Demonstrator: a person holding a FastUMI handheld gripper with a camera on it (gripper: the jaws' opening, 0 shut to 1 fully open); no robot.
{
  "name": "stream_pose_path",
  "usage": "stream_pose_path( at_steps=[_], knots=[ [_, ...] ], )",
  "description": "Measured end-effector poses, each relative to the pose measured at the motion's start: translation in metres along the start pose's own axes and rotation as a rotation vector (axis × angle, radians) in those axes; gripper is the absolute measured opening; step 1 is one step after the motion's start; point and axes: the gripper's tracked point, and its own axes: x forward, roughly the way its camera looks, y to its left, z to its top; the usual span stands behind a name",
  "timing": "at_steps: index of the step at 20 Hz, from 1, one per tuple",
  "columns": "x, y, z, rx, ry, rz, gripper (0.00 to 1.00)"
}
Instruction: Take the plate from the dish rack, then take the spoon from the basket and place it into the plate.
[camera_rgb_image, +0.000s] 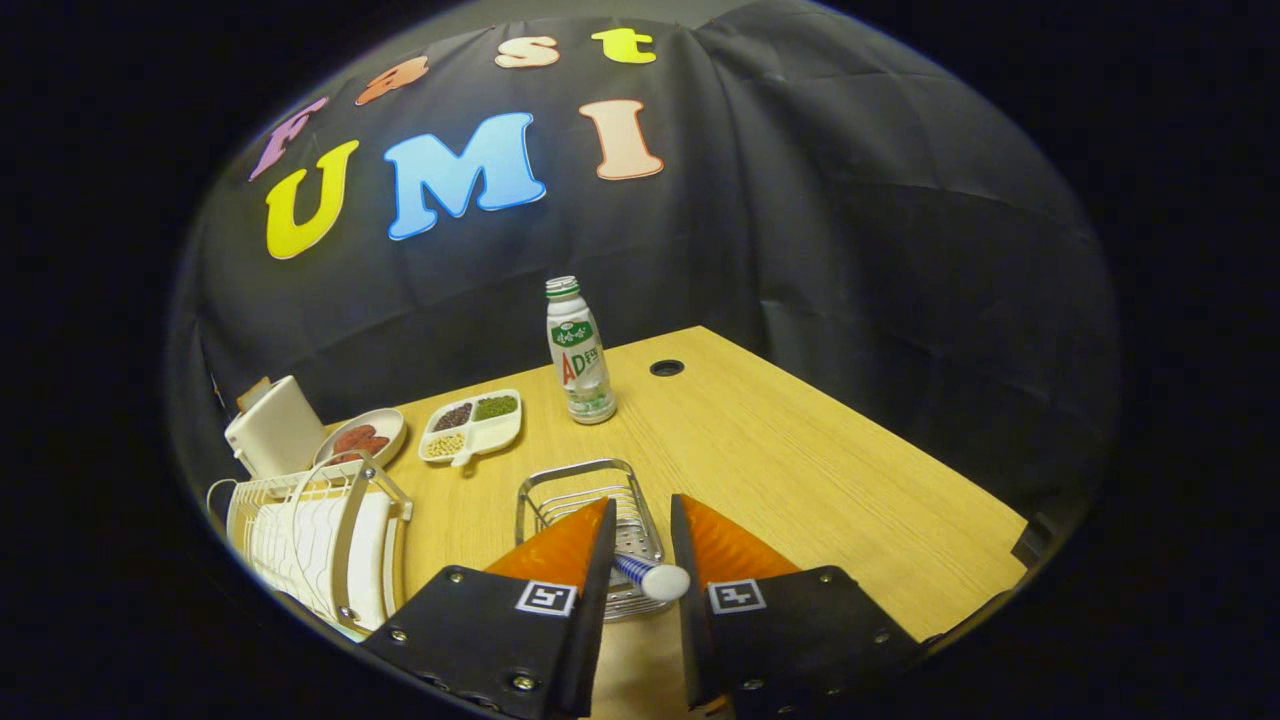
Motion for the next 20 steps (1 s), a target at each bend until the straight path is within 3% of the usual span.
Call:
stream_pose_path(
  at_steps=[3,6,7,20],
  knots=[
    [0.008,0.004,0.004,-0.038,-0.002,-0.006,0.14],
    [0.008,0.011,0.014,-0.054,-0.001,-0.009,0.14],
    [0.005,0.012,0.016,-0.064,-0.001,-0.012,0.10],
    [-0.021,0.027,0.082,-0.193,-0.060,-0.088,0.10]
  ],
)
